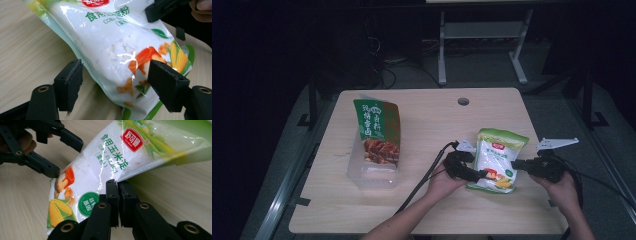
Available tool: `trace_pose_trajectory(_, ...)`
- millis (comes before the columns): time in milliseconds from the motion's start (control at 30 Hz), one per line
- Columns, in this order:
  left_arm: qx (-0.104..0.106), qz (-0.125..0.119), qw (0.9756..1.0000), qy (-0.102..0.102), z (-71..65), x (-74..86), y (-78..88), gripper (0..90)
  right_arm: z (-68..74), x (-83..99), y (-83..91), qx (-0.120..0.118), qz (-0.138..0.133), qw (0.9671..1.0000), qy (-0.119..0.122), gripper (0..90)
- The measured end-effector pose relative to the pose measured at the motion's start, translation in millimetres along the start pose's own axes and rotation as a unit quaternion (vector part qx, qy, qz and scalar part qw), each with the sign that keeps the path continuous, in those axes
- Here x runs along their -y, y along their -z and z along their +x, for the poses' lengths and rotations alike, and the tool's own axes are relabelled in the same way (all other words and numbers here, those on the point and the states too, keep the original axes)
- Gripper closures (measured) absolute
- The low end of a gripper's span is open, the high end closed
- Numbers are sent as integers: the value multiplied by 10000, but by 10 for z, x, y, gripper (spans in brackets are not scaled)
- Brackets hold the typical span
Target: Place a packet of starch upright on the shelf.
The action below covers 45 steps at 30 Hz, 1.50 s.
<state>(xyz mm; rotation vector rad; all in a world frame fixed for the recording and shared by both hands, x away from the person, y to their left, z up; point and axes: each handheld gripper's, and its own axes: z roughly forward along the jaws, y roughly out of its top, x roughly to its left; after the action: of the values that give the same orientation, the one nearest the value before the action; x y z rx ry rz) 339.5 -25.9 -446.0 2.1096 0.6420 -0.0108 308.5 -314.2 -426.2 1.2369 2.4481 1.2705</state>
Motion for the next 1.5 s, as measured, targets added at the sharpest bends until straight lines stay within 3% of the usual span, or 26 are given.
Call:
trace_pose_trajectory(133, 48, -26, 9998, 166, 33, -1, -1, 237, 64, -35, 30, 9, -93, 9998, 149, 872)
trace_pose_trajectory(467, 408, -91, 9981, 455, 115, -33, 3, 253, 184, -100, 74, -48, -325, 9985, 447, 875)
trace_pose_trajectory(567, 548, -104, 9969, 555, 134, -39, 19, 327, 245, -152, 78, -48, -346, 9979, 553, 875)
trace_pose_trajectory(700, 589, -160, 9963, 597, 175, -45, 81, 551, 293, -187, 73, -76, -363, 9974, 619, 876)
trace_pose_trajectory(833, 491, -283, 9972, 496, 182, -33, 144, 752, 314, -186, 75, -122, -424, 9970, 637, 876)
trace_pose_trajectory(933, 397, -330, 9976, 457, 161, -32, 173, 830, 311, -188, 74, -113, -430, 9970, 641, 876)
trace_pose_trajectory(1167, 129, -451, 9986, 257, 98, -50, 218, 854, 311, -199, 87, -142, -495, 9966, 637, 874)
trace_pose_trajectory(1333, -60, -472, 9989, 24, 42, -58, 241, 858, 261, -191, 71, -252, -433, 9976, 476, 861)
trace_pose_trajectory(1500, -52, -517, 9986, -137, 13, -53, 246, 865, 194, -187, 2, -392, -286, 9984, 300, 839)
